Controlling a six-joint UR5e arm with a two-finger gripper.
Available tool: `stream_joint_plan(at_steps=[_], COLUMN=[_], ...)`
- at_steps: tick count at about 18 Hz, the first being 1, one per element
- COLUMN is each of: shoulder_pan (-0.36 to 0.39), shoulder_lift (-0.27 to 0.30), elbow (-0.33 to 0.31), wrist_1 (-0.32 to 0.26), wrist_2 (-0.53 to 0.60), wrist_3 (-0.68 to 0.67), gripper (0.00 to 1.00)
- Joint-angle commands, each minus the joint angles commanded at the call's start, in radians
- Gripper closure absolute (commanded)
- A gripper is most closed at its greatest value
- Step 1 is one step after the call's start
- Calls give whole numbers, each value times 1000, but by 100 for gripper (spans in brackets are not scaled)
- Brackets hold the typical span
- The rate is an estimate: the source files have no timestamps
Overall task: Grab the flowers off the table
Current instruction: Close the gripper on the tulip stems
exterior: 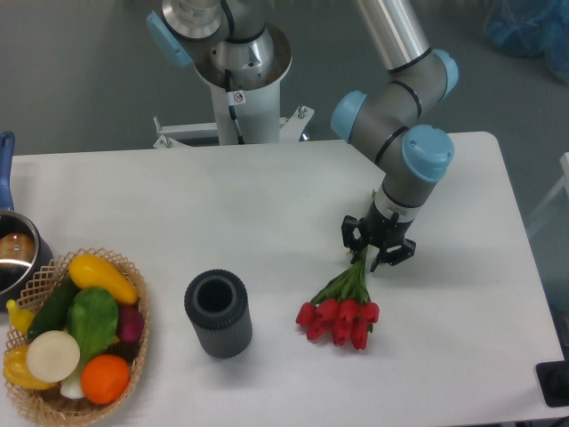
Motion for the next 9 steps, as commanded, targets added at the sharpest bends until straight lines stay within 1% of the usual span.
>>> stream_joint_plan(at_steps=[2, 3, 5, 8, 9], shoulder_pan=[0, 0, 0, 0, 0], shoulder_lift=[0, 0, -2, -3, -3], elbow=[2, 3, 5, 5, 5], wrist_1=[0, 0, 0, 0, 0], wrist_2=[0, 0, 0, 0, 0], wrist_3=[2, 0, 2, 0, 2], gripper=[64, 67, 67, 75, 75])
